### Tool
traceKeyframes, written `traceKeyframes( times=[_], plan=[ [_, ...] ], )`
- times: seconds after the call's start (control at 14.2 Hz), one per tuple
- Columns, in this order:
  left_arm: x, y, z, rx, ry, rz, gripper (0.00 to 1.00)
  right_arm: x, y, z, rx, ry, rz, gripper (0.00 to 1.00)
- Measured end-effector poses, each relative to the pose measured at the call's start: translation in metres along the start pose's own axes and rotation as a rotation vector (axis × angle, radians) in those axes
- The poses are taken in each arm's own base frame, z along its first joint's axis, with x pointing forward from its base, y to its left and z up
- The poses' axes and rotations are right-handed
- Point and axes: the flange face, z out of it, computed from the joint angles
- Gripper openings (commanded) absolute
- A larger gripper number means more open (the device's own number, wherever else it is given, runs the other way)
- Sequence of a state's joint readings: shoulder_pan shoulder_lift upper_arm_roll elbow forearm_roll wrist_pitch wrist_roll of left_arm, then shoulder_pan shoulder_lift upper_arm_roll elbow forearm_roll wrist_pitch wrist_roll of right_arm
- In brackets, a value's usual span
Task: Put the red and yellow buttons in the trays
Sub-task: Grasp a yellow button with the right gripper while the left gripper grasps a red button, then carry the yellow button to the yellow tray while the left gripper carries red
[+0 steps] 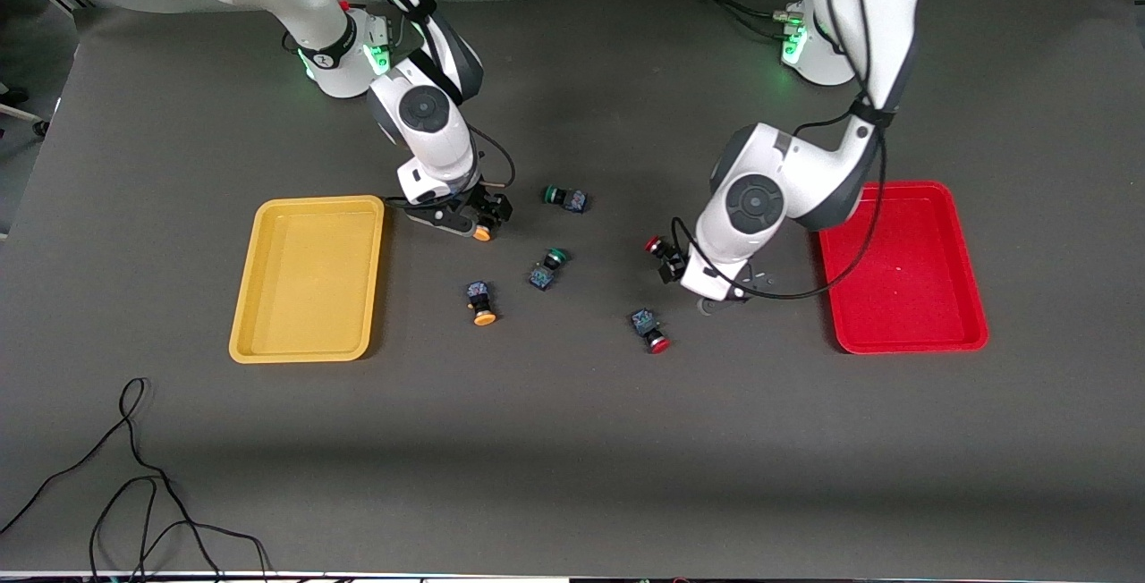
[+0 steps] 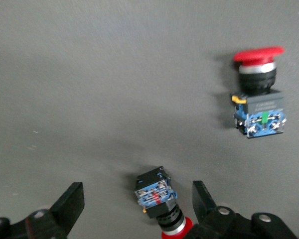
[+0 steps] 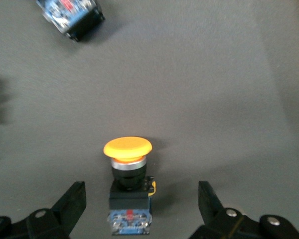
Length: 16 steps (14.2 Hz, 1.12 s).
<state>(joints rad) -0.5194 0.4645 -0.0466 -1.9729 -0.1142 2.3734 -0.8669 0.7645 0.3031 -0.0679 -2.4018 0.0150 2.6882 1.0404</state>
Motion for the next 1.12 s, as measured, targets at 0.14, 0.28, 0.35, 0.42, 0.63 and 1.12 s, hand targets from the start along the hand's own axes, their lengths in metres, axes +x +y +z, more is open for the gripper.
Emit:
traceKeyframes(
  times=[0.14, 0.28, 0.35, 0.42, 0.63, 1.12],
  plan=[
    [-0.008, 0.002, 0.021, -0.011, 0.008, -0.020, 0.92, -0.002, -0.002, 0.010, 0.000, 0.002, -0.007, 0.96],
    [-0.012, 0.002, 0.039, -0.020, 0.002, -0.040, 0.82, -0.004, -0.004, 0.017, -0.004, 0.000, -0.011, 0.66],
    [-0.014, 0.003, 0.046, -0.019, -0.004, -0.048, 0.77, -0.005, -0.004, 0.019, -0.005, 0.000, -0.013, 0.50],
    [-0.018, 0.004, 0.051, -0.017, -0.012, -0.053, 0.70, -0.006, -0.005, 0.020, -0.005, -0.001, -0.015, 0.40],
    [-0.029, 0.006, 0.059, -0.019, -0.030, -0.065, 0.00, -0.009, -0.010, 0.019, 0.000, 0.001, -0.026, 0.25],
    [-0.010, 0.000, 0.009, 0.004, -0.095, -0.105, 0.00, 0.013, -0.052, -0.066, -0.041, -0.030, -0.048, 0.25]
  ],
)
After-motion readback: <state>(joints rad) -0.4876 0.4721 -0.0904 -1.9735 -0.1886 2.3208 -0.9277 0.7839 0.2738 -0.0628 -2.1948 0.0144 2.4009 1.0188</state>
